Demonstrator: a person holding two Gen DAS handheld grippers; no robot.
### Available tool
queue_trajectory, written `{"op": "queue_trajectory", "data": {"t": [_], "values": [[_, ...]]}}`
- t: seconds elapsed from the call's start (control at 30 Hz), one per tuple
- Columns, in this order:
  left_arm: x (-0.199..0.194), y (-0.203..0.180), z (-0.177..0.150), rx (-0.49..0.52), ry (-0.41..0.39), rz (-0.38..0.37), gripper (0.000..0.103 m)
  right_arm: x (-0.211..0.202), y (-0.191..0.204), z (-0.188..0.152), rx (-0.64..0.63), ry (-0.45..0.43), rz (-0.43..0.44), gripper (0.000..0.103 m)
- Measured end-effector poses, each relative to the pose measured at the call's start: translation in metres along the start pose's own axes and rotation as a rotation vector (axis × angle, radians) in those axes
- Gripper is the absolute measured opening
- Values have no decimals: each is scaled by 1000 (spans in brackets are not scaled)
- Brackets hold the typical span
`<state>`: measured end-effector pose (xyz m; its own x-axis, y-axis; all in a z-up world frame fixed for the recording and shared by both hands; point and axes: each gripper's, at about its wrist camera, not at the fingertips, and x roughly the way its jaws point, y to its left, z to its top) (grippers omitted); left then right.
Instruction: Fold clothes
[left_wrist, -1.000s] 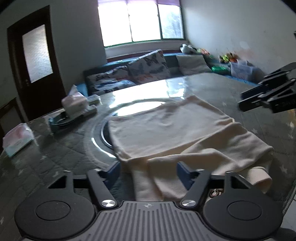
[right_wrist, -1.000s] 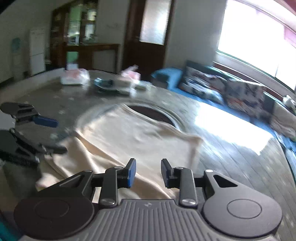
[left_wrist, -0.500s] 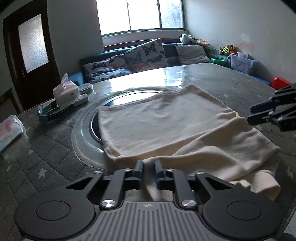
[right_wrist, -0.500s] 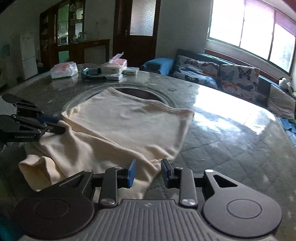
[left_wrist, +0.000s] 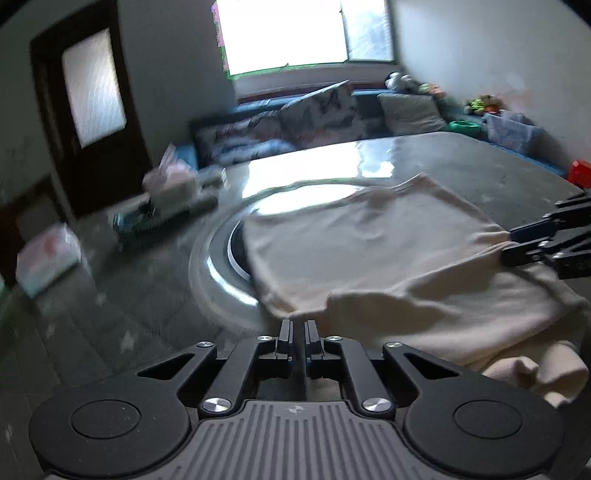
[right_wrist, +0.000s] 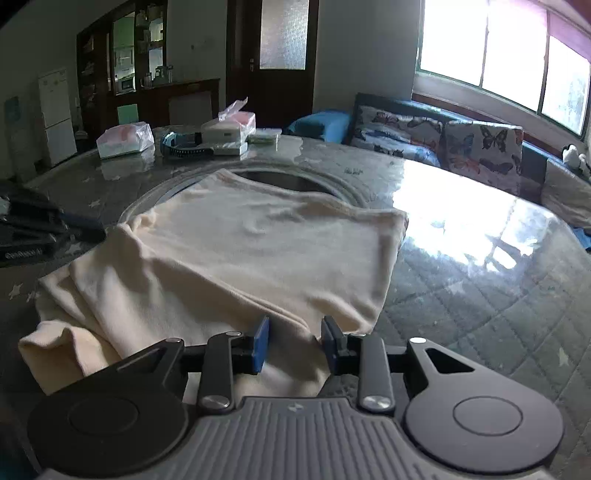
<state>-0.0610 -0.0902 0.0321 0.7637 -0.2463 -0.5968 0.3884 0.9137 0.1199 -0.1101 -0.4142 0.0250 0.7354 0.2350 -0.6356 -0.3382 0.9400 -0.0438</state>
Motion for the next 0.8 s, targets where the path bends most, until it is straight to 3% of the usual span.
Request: {"op": "queue_trajectory", "data": {"t": [0.3,0.43,0.67,0.8], "values": [[-5,-23,20,-2,-36,-152,16,-1,19,10,-53,-12,42,29],[15,-34,19,12,2,-177,16,-1,32,12,-83,-14,77,29],[12,-23,10,7,-1,-162,17,10,44,4,-109,19,103,29],[9,-17,4,14,-13,-157,27,6,42,8,-99,9,108,29]]}}
